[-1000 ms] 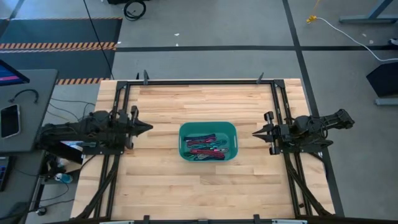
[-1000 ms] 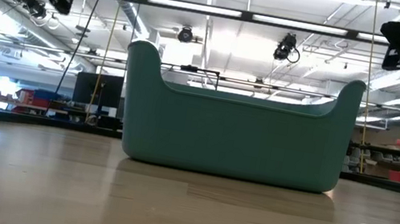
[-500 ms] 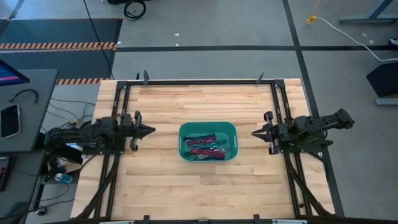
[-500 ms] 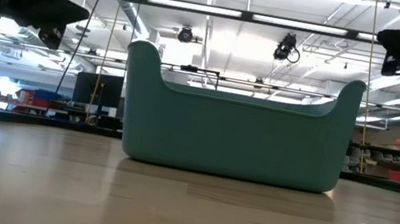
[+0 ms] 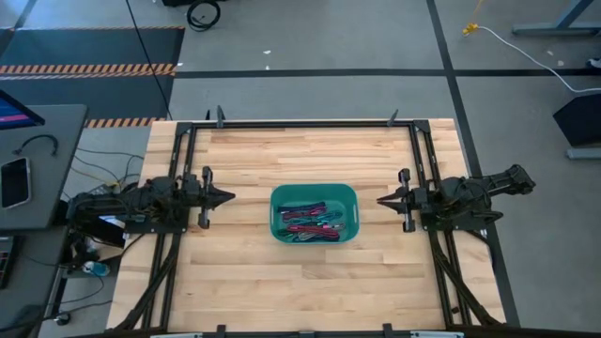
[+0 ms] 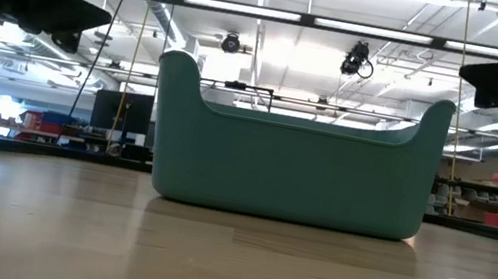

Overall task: Pick and place USB-C Cables
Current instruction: Return to Home Position

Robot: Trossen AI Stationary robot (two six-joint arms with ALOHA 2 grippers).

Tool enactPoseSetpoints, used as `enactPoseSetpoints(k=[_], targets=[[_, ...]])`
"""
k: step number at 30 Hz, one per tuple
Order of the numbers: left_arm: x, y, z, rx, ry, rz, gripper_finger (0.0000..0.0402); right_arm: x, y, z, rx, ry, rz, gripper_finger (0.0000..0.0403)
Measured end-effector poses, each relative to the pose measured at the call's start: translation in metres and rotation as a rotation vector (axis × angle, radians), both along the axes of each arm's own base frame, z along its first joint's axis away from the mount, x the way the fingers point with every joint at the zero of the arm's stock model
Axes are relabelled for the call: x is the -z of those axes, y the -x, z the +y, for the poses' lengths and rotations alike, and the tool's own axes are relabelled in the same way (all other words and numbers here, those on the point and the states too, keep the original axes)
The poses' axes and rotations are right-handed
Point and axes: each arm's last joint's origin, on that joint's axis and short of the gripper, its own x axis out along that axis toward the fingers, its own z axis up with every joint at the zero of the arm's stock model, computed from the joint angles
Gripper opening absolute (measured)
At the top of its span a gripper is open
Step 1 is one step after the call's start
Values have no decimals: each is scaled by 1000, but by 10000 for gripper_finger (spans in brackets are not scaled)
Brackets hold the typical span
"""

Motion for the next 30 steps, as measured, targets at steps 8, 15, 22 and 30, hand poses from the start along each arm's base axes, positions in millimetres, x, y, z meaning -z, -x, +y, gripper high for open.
enactPoseSetpoints(k=[8,15,22,30], targets=[[0,0,0,-1,-2,2,7,1,0,1,-44,143,6,31],[0,0,0,-1,-3,3,7,1,0,0,-61,230,6,31],[0,0,0,-1,-37,5,7,2,-2,-8,-13,247,17,31],[0,0,0,-2,-57,8,7,3,-2,-12,-101,178,22,31]])
